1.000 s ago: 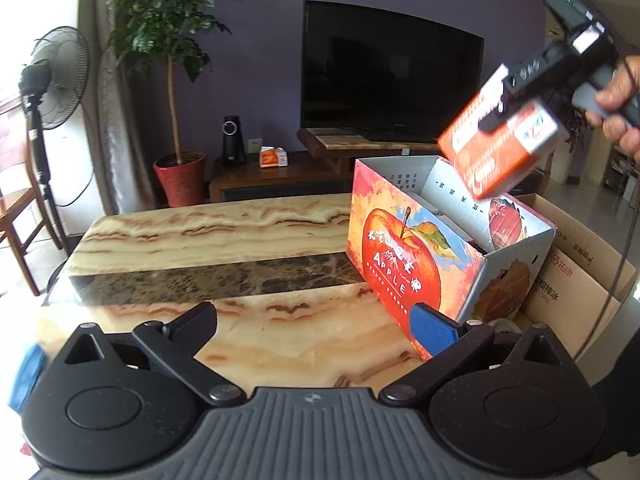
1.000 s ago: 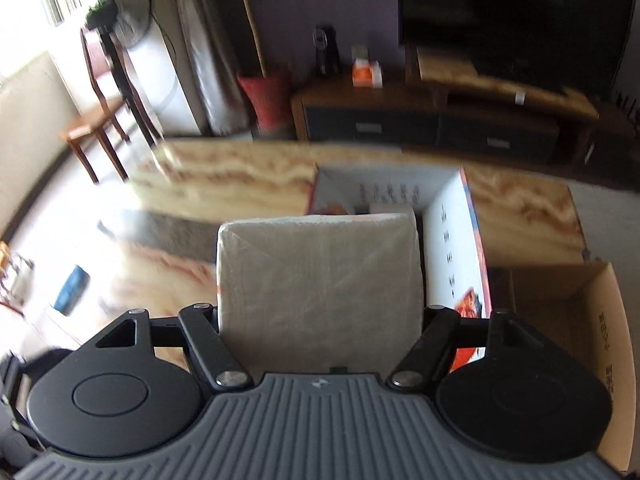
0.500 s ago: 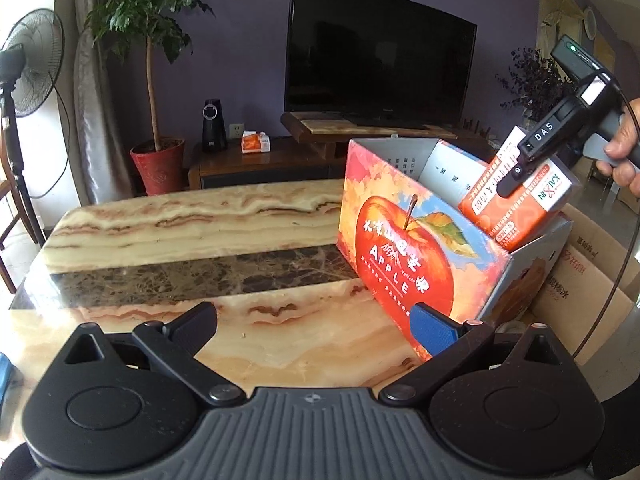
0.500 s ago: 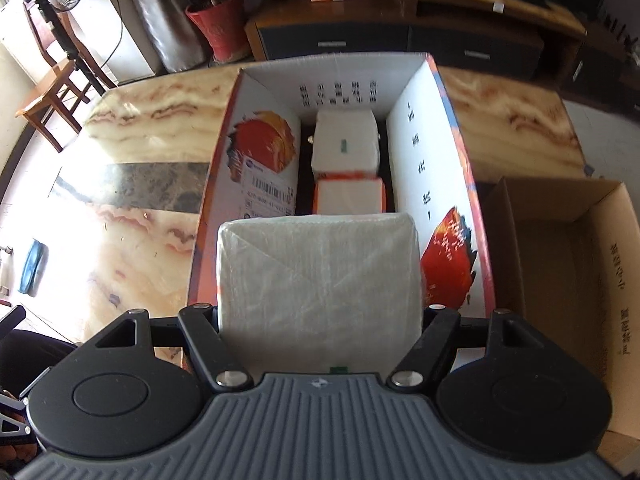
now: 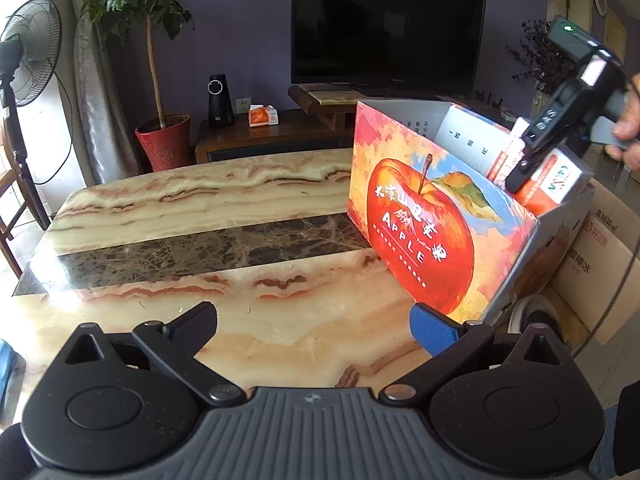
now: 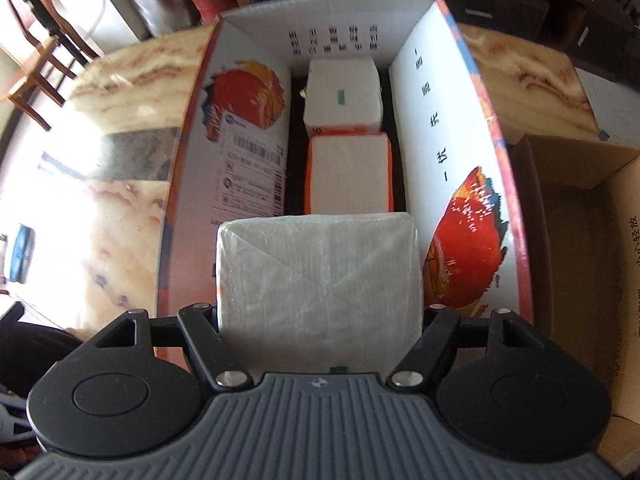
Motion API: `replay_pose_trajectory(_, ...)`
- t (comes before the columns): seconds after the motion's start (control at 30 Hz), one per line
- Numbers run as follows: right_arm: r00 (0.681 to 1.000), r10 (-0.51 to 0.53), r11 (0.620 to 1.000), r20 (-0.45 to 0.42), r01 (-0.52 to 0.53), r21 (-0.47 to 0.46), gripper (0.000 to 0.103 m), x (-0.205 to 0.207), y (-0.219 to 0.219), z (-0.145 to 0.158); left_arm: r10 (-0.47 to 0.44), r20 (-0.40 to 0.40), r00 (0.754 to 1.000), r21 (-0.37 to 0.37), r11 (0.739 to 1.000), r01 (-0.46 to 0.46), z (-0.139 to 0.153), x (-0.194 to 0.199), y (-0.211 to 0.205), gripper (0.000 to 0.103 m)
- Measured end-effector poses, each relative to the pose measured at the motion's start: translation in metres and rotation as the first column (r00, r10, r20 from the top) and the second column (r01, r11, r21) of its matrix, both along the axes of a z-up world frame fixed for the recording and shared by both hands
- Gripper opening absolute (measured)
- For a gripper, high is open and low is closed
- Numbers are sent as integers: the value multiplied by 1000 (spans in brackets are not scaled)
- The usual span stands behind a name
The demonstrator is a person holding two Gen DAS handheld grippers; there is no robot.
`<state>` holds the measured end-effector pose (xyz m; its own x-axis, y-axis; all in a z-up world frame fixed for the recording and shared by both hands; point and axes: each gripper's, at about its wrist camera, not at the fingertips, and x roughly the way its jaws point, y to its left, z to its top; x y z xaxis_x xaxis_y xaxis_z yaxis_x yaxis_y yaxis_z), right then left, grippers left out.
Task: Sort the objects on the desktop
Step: 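Lower the tissue pack with the right gripper into the apple box, then open the right gripper to release the pack beside the other packs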
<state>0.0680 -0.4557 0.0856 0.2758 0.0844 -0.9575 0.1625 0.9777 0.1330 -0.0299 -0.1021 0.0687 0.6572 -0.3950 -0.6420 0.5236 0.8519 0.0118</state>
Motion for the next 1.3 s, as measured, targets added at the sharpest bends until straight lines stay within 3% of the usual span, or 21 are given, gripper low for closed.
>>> replay_pose_trajectory(0.47,990,-59,997,-125,51,-63,75,20,-5,-56,-5,-18,1000,13,1000,6,-7,5,-5,102)
replay_pose_trajectory(0.77,997,-61,998,-35,61,-21,75,12,-10,-29,-12,-17,1000,22,1000,13,-8,4,-9,102)
replay_pose_trajectory(1.07,998,-48,999,-51,47,-7,73,4,-11,-30,-17,-17,1000,31,999,17,-10,3,-11,102)
replay_pose_trajectory(1.23,989,-138,988,-53,141,64,79,5,-23,-33,-28,-15,1000,42,999,28,-11,2,-13,102)
replay_pose_trajectory(1.3,990,-125,991,-60,127,41,77,5,-22,-35,-30,-16,999,43,999,30,-11,2,-14,102)
